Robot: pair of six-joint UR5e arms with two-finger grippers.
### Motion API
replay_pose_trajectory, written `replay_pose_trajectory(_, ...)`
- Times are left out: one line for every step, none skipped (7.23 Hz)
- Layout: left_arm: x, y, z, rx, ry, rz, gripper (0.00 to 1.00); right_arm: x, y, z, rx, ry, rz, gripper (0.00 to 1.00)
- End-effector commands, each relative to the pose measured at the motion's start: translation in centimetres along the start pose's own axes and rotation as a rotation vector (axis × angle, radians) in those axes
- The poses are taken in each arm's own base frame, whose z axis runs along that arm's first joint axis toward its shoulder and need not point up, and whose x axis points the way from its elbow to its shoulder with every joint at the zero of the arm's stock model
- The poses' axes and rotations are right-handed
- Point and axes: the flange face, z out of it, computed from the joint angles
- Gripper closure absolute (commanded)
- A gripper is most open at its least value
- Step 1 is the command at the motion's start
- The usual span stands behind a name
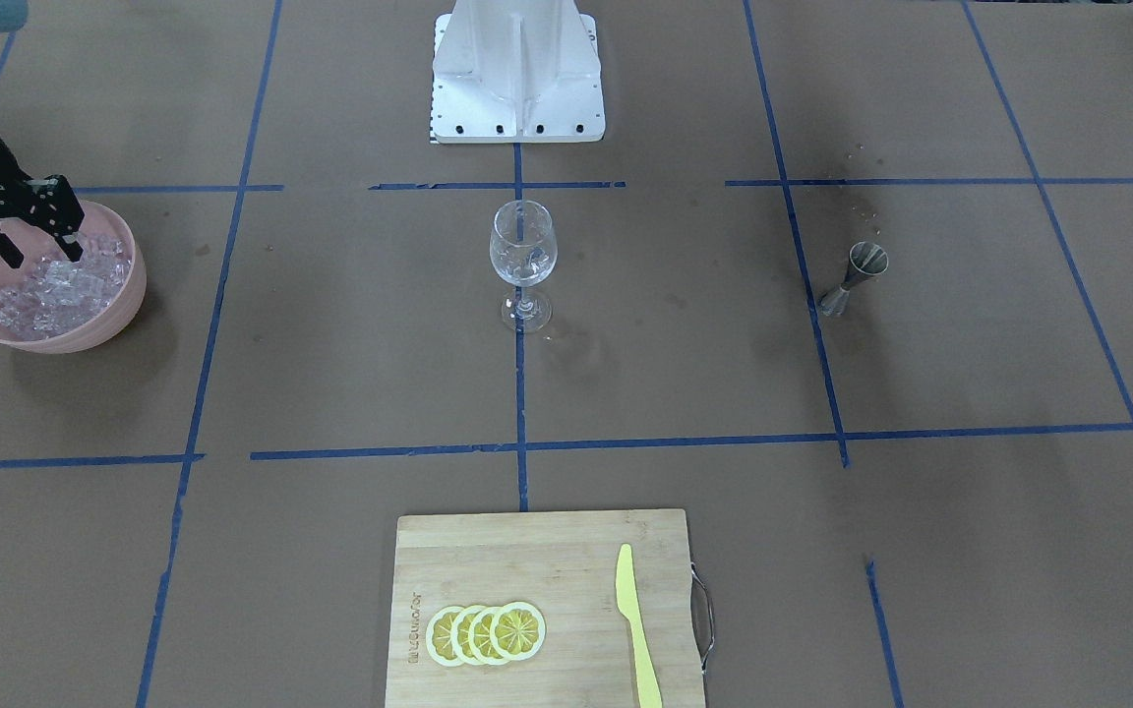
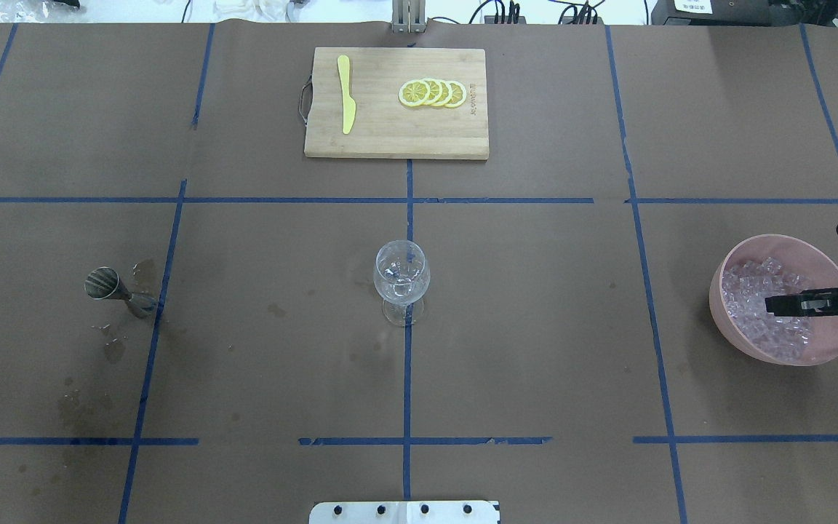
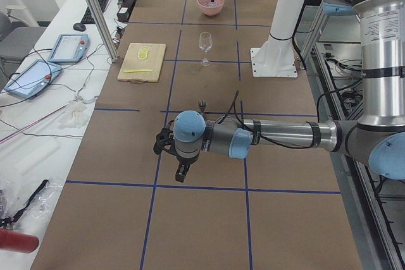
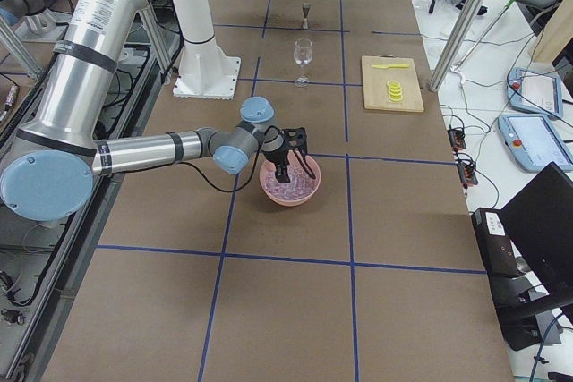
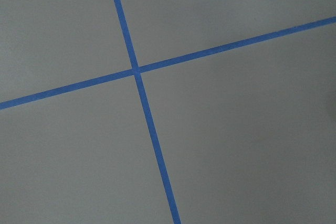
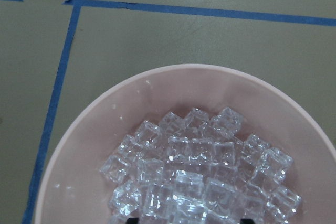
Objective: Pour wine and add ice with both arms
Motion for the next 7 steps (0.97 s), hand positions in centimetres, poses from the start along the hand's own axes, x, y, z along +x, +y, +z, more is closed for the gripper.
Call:
replay_pose_trajectory(0.0, 0.0, 0.0, 0.0, 0.0, 0.0, 0.0, 0.4, 0.6, 1.4, -0.009, 0.029, -0.015, 0.3)
replay_pose_trajectory(0.0, 0.0, 0.0, 0.0, 0.0, 0.0, 0.0, 0.4, 0.6, 1.8, -0.013, 0.032, -0.017, 0.32)
replay_pose_trajectory(0.0, 0.0, 0.0, -0.001, 0.0, -0.001, 0.0, 0.4, 0.7, 1.9, -0.015, 0.031, -0.019, 0.39)
replay_pose_trajectory(0.0, 0.0, 0.0, -0.001, 0.0, -0.001, 0.0, 0.2, 0.6, 2.0, -0.014, 0.029, -0.022, 0.63)
replay_pose_trajectory(0.0, 0.0, 0.0, -0.001, 0.0, -0.001, 0.0, 0.0, 0.5, 1.9, -0.012, 0.023, -0.027, 0.91)
replay_pose_trajectory(-0.1, 0.0, 0.1, -0.002, 0.0, -0.002, 0.0, -0.3, 0.3, 1.7, -0.009, 0.016, -0.029, 1.0)
replay_pose_trajectory(-0.1, 0.0, 0.1, -0.002, 0.0, 0.0, 0.0, -0.7, 0.2, 1.5, -0.01, 0.004, -0.035, 1.0)
